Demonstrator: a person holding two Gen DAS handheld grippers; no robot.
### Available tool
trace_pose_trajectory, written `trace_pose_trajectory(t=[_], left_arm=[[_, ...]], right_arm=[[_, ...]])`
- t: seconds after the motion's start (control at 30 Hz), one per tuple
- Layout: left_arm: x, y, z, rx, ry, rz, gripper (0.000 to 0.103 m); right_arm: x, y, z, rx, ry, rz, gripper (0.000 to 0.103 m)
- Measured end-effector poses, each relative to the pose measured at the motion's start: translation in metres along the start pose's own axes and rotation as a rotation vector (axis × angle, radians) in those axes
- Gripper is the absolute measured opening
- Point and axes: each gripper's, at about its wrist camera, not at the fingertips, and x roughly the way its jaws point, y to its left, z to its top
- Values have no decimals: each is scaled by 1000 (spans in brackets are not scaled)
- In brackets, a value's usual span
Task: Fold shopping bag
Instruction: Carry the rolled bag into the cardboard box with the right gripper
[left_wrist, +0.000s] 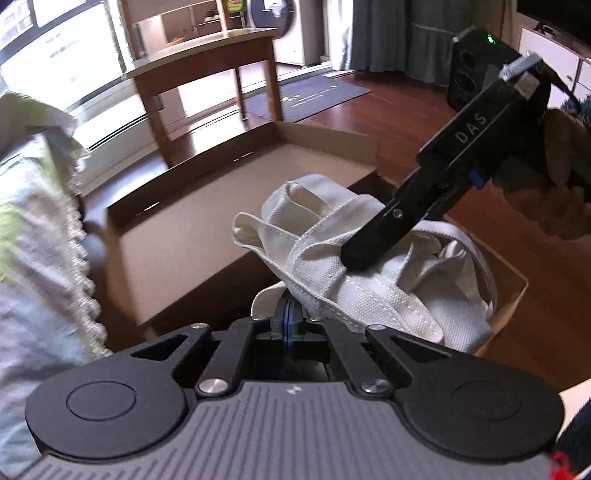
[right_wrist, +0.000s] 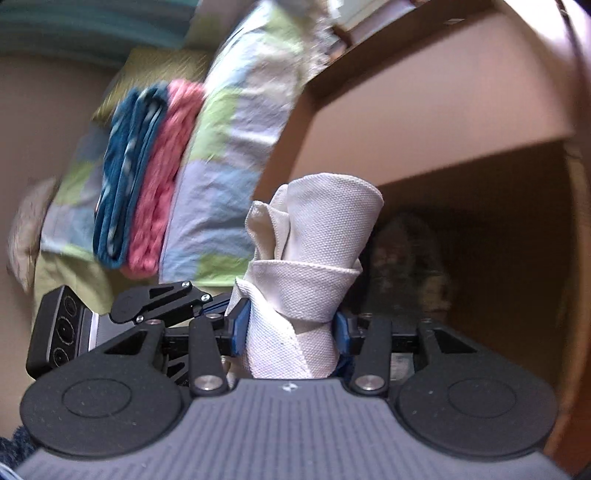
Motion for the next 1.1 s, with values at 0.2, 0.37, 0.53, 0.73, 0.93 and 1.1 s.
trace_pose_trajectory(t=[0.2, 0.37, 0.53, 0.73, 0.93, 1.1], left_arm=[[53, -25, 9, 11, 39, -59, 0], [78, -37, 11, -39, 1, -118, 0], [82, -35, -12, -45, 52, -134, 0], [61, -29, -21, -45, 27, -132, 2], [79, -38, -31, 19, 133, -74, 3], [64, -13, -29, -84, 95, -52, 3]], right_arm=[[-7, -42, 1, 55, 21, -116, 39], [23, -17, -2, -114, 149, -368, 33], [64, 16, -7, -267, 230, -670, 34], [110, 27, -22, -473, 326, -916, 36], [108, 32, -22, -426, 305, -893, 37], [101, 35, -25, -384, 276, -814, 38]])
